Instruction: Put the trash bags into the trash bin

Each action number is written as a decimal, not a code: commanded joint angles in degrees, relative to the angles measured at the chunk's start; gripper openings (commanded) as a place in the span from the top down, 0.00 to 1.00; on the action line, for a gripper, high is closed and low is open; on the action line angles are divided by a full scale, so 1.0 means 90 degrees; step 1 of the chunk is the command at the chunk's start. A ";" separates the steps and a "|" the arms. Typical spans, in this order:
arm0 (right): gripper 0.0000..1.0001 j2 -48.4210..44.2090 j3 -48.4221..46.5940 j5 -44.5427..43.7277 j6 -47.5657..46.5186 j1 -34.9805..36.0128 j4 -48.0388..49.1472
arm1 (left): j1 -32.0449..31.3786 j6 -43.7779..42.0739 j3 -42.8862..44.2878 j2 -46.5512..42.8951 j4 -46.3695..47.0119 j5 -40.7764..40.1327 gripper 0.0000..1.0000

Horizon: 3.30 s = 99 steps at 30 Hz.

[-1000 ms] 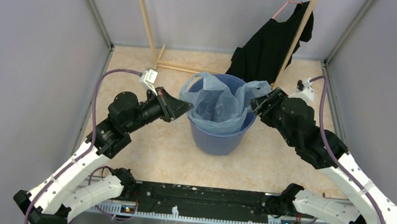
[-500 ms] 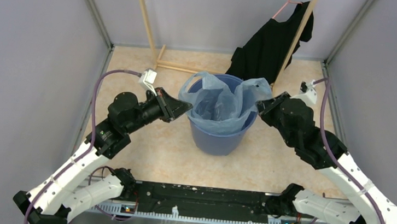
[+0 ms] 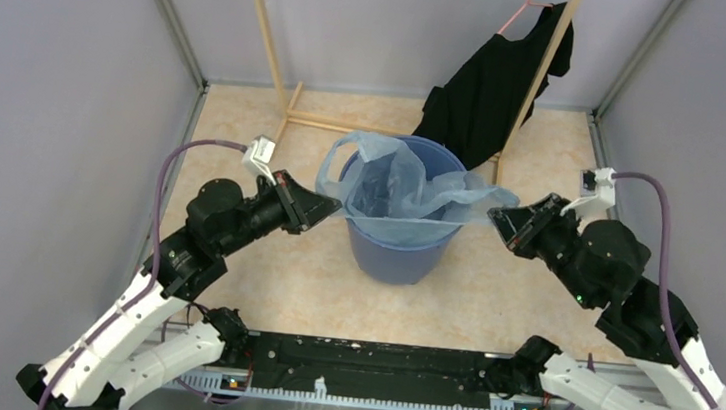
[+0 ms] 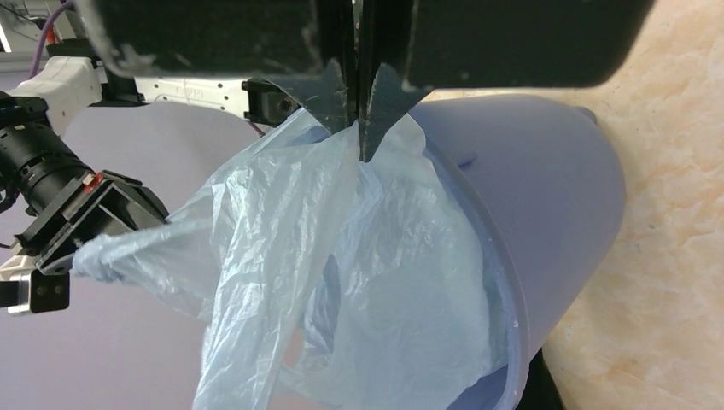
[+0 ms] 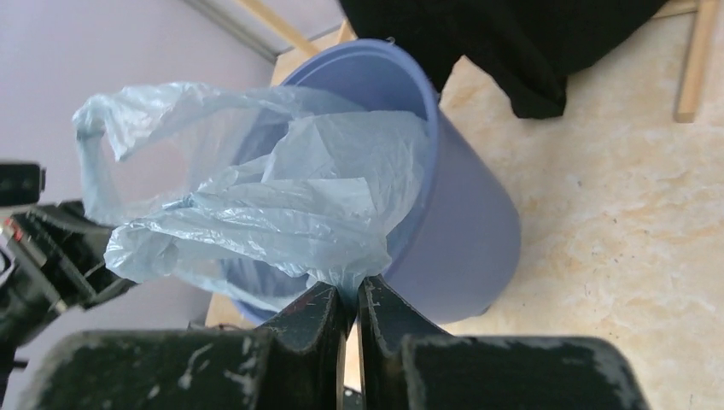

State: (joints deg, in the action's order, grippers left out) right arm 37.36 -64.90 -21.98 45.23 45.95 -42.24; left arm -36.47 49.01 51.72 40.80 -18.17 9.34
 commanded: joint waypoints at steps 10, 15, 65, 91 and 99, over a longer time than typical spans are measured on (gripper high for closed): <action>0.94 -0.0244 0.0464 0.1255 -0.0622 -0.0025 -0.0402 | -0.0001 0.0469 -0.0733 -0.0589 -0.0202 0.0032 1.00; 0.94 -0.0430 0.0596 0.1234 -0.0597 -0.0025 -0.0702 | -0.0006 0.0560 -0.0973 -0.0799 -0.0260 -0.0070 1.00; 0.01 -0.0676 -0.0093 0.2032 -0.4468 -0.0028 -0.0471 | -0.0001 -0.3883 0.1790 -0.0559 -0.2274 0.0522 0.02; 0.25 0.0876 -0.0740 0.1233 -0.4745 -0.0028 0.0588 | -0.0714 -0.4561 0.3033 0.2224 -0.1702 0.0637 0.16; 0.42 0.0369 -0.0418 0.0753 -0.3774 -0.0023 0.0726 | -0.1169 -0.4332 0.3160 0.2140 -0.1468 0.1961 0.01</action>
State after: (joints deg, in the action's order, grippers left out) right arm 42.98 -69.56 -11.51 5.39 45.93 -38.94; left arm -43.22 9.23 77.91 59.66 -34.24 23.07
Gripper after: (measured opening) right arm 0.596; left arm 0.987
